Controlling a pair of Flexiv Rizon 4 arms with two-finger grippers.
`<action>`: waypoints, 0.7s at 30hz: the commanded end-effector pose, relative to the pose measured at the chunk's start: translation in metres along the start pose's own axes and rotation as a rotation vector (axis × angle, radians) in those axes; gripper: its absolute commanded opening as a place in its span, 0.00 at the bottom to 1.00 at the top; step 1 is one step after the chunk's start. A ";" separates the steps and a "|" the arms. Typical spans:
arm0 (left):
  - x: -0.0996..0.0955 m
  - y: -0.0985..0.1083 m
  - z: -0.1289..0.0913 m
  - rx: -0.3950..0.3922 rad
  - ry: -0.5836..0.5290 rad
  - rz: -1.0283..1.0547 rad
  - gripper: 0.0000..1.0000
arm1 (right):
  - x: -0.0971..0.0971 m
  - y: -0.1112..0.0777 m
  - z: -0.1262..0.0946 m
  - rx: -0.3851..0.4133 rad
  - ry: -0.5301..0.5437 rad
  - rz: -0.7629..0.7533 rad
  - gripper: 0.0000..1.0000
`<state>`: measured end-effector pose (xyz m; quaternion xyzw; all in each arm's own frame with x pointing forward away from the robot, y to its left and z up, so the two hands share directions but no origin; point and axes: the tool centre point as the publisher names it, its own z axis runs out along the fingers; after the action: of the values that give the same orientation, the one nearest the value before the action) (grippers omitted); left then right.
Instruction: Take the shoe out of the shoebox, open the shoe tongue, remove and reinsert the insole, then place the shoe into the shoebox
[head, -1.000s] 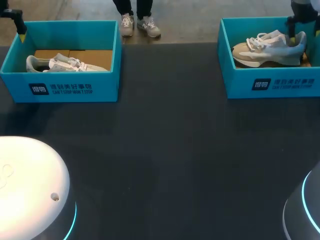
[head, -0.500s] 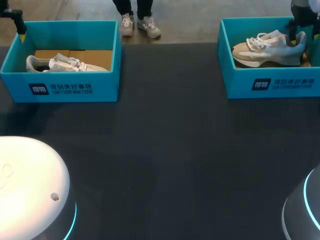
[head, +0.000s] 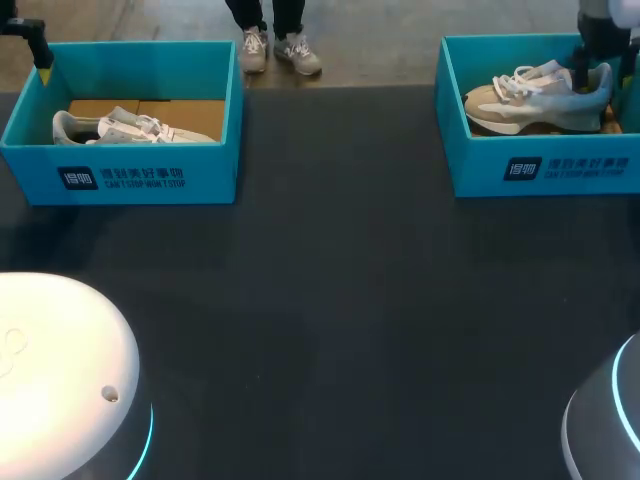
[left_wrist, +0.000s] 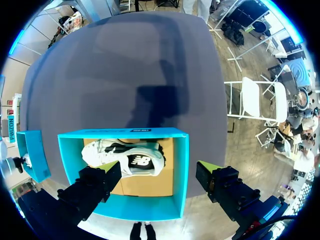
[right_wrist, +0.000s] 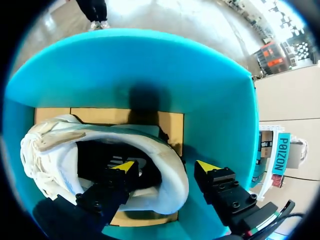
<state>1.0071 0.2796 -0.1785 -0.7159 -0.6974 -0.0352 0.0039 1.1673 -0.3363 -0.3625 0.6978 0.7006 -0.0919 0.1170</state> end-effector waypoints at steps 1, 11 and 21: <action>0.000 -0.001 0.000 -0.002 0.001 0.001 1.00 | 0.001 0.007 0.007 0.021 0.006 -0.004 0.73; 0.000 -0.001 0.000 -0.002 0.001 0.001 1.00 | 0.001 0.004 0.018 0.052 0.015 0.000 0.75; 0.000 -0.001 0.000 -0.002 0.001 0.001 1.00 | 0.004 -0.001 0.026 0.078 0.031 -0.004 0.69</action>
<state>1.0071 0.2796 -0.1785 -0.7158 -0.6974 -0.0352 0.0039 1.1596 -0.3389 -0.3823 0.7020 0.6993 -0.1031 0.0871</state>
